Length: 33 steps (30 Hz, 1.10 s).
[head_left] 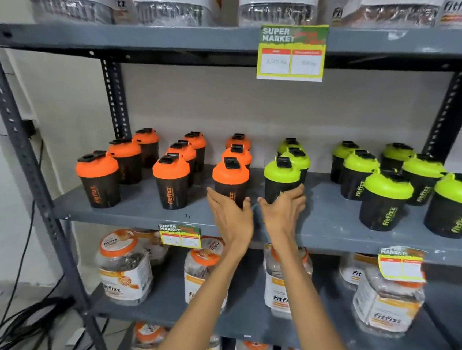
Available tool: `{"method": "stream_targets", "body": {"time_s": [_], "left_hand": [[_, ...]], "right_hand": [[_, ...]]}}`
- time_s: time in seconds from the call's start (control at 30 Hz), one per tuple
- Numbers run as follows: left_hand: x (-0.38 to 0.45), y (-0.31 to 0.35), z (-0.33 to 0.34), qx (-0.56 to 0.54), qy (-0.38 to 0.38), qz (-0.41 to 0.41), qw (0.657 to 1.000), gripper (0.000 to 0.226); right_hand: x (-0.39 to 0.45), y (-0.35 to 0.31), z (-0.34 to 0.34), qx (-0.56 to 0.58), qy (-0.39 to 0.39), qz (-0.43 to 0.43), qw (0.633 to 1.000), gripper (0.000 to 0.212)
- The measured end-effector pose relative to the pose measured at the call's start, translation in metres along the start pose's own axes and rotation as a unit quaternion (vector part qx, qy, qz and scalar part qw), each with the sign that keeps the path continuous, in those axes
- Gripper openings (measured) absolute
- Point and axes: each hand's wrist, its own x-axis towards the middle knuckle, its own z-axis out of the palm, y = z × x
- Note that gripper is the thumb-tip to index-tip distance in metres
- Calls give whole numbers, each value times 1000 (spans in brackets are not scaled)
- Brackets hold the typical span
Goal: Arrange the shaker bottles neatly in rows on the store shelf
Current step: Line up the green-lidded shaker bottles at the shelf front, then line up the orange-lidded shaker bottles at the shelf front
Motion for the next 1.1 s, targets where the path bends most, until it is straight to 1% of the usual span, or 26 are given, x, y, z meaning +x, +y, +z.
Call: {"method": "stream_targets", "body": {"time_s": [0.17,0.3,0.47,0.77,0.93,1.1], "left_hand": [[2,2,5,16,17,-9,1000,84],[2,2,3,29,17,-4,999,79],[-7,6,1,18,13,16,1000,74],[-22,23,4,-8,9,41,999,69],[-27,16,4,2,13,29,1000,68],[-26,13,2,10,15,19,1000,70]], "right_hand": [[0,-2,2,10,2,9,1000,87],[0,4,-2,17,7,0,1000,80],[0,9,-14,41,6,-12,999,77],[5,33,-58,62,13,-25,998,76],[-1,42,-63,58,-15,-23,998,74],[-4,43,-57,65,-21,-28,997,73]]}}
